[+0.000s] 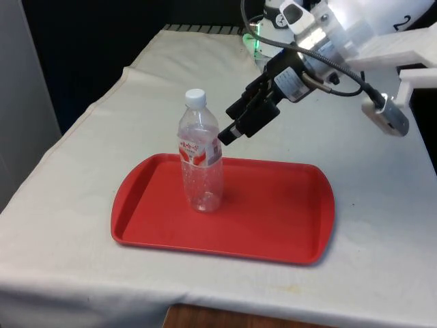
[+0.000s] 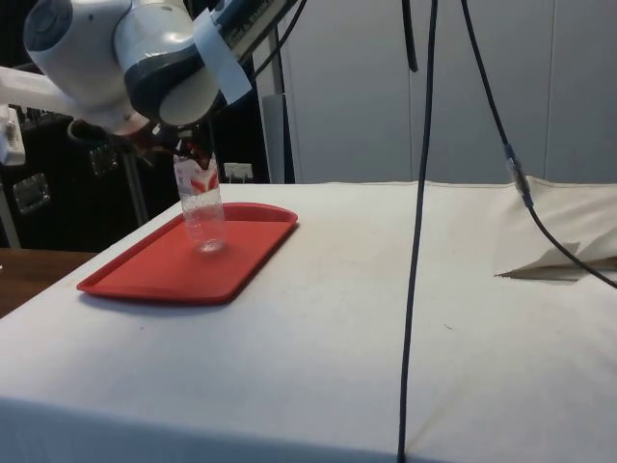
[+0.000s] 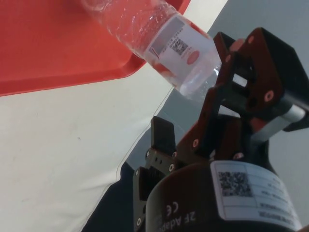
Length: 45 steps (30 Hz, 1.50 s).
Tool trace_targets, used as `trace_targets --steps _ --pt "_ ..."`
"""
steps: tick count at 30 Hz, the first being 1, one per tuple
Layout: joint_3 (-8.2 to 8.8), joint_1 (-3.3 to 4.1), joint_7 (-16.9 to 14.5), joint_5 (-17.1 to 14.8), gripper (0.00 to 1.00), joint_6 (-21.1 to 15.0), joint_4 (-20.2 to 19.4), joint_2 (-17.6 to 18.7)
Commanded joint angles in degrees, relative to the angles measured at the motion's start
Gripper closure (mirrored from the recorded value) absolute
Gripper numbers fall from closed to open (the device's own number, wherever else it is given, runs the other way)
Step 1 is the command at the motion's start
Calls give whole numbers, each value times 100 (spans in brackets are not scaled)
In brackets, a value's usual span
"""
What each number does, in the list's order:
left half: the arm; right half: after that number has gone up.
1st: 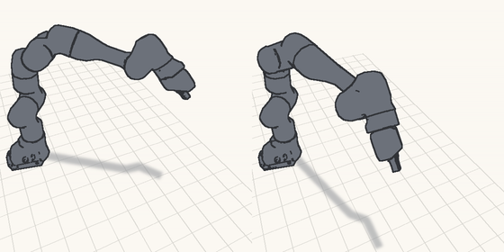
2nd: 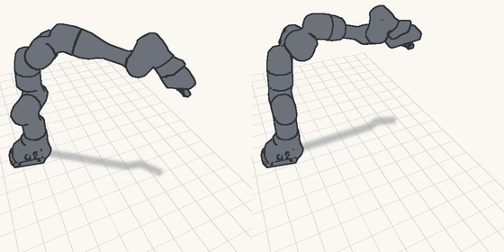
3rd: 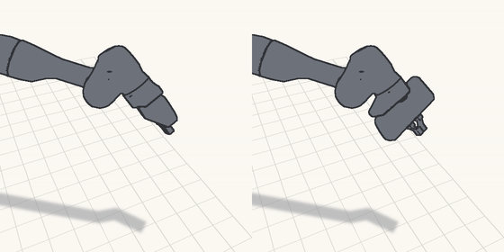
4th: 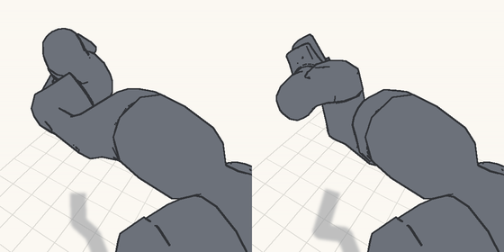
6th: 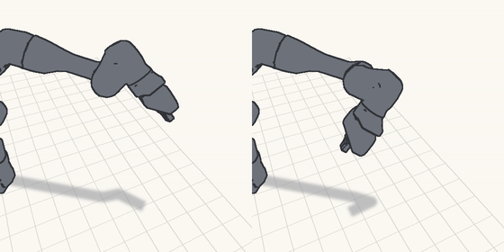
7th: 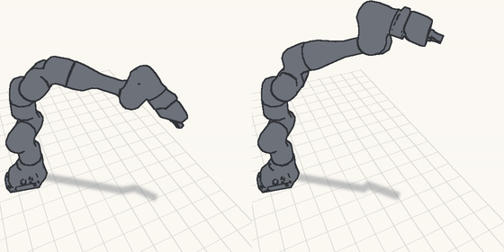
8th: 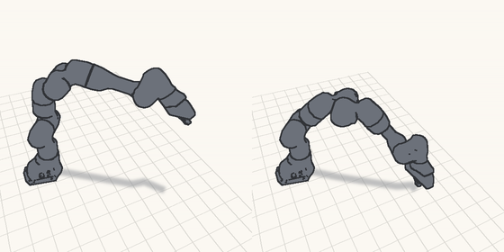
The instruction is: Place the bottle upright on the tray.
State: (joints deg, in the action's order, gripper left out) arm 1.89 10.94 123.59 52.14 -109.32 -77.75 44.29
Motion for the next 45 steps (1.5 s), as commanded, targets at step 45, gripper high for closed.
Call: trace_targets --steps 45 --pt "-52 -172 -103 -980 0 -384 23 -424"
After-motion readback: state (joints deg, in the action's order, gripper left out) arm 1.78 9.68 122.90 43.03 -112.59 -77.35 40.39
